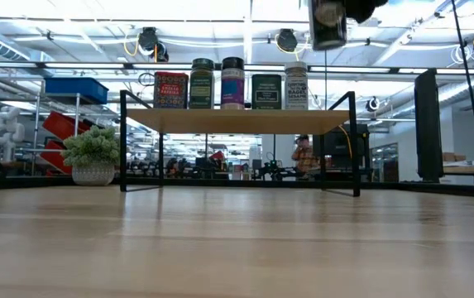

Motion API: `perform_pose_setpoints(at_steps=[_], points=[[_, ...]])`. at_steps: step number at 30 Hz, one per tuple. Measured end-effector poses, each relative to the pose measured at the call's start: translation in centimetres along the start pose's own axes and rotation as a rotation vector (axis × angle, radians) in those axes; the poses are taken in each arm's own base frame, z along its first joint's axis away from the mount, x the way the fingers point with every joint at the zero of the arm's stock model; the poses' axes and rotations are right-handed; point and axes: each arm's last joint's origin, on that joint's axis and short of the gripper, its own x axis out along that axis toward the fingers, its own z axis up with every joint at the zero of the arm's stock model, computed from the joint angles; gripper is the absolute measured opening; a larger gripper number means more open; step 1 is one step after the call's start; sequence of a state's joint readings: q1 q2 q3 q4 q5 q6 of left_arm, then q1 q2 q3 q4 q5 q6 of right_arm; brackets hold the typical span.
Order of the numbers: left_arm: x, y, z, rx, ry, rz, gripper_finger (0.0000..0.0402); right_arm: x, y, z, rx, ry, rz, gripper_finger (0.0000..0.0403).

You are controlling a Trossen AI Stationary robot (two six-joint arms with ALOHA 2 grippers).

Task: Shelf spices
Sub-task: Put the golden seasoning bottle on the shelf aligned with the other white seasoning bottle

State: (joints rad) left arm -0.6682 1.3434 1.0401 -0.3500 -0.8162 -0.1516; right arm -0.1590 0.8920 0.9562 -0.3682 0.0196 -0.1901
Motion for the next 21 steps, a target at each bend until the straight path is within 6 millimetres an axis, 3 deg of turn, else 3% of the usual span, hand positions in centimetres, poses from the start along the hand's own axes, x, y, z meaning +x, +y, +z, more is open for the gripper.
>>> perform_pose_setpoints(at_steps=[21], points=[[0.0,0.0,0.0,0.003,0.003,0.000,0.0376,-0.6,-5.9,-1.9,0.060,0.019,0.023,0.0277]])
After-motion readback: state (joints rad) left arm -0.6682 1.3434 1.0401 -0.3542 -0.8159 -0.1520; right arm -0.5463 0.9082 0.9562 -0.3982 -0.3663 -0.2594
